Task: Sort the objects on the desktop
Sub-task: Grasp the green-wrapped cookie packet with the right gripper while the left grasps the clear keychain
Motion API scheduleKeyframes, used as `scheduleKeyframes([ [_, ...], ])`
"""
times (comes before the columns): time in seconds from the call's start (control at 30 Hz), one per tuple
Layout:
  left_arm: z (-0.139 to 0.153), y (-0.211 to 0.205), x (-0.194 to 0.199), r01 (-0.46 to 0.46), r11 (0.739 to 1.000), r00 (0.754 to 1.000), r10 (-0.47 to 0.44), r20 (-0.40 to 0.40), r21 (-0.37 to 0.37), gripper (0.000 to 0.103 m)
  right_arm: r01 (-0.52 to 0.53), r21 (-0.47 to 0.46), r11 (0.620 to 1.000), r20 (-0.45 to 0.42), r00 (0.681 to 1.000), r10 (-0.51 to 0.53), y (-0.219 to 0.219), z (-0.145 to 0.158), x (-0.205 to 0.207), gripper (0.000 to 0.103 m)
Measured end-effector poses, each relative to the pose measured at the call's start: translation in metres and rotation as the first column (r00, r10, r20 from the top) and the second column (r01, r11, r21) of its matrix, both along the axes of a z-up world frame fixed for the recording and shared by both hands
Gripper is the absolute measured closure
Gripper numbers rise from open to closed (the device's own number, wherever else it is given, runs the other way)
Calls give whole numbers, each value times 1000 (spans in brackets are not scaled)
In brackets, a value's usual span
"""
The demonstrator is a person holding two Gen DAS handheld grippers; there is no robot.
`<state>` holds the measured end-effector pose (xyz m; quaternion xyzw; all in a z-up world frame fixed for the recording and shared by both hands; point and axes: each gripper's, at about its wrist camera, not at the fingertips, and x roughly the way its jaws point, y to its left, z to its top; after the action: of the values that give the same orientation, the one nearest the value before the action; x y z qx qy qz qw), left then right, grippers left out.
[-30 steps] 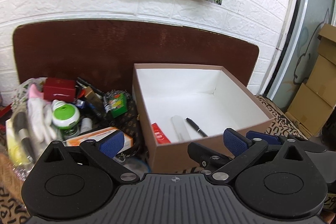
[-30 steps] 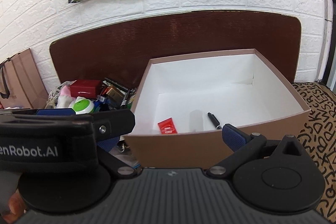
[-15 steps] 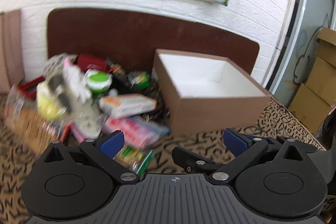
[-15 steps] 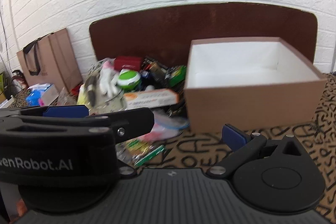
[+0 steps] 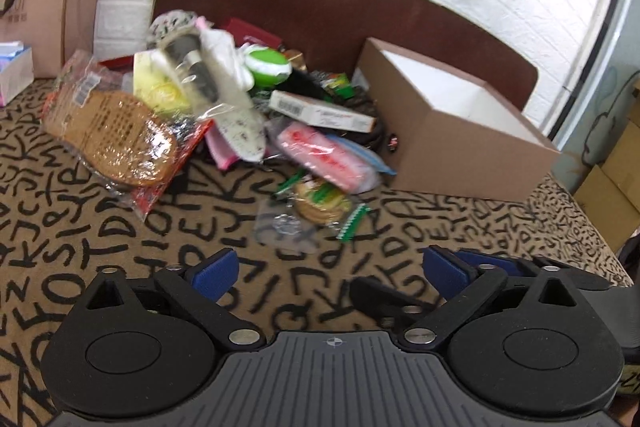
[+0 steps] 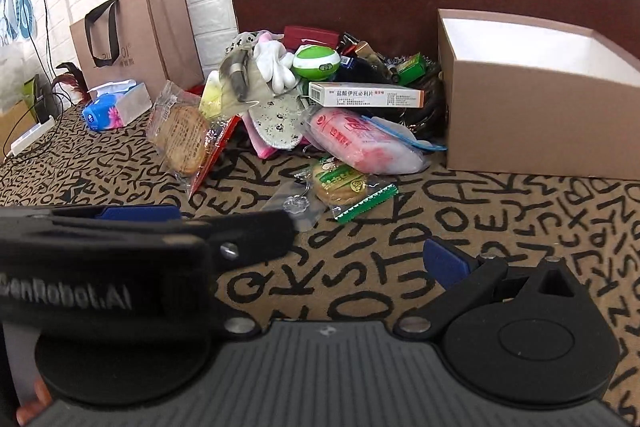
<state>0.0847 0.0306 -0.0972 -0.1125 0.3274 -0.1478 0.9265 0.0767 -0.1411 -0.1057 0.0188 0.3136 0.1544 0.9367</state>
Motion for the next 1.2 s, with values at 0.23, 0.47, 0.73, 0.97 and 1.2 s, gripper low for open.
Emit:
scheduleKeyframes([
  [0.23, -23, 5, 41, 11, 1000, 998, -10, -69, 23, 21, 43, -49, 998, -30, 999, -45, -15, -22, 22, 4],
  [0.47, -38, -1, 76, 15, 999, 994, -10, -108, 49, 30, 10, -82, 997, -40, 999, -14, -25, -36, 51, 19],
  [0.73, -42, -3, 98, 30, 994, 996, -20, -91, 108, 45, -112, -67, 991, -15, 994, 111, -17, -40, 85, 26],
  [0.97, -43, 7, 104, 12, 998, 995, -6, -95, 66, 52, -173, -80, 982, -3, 985, 173, -2, -45, 106, 27],
  [1.2, -41, 6, 103, 37, 996, 994, -29, -105, 82, 73, -180, -88, 980, 2, 984, 180, -1, -44, 106, 37],
])
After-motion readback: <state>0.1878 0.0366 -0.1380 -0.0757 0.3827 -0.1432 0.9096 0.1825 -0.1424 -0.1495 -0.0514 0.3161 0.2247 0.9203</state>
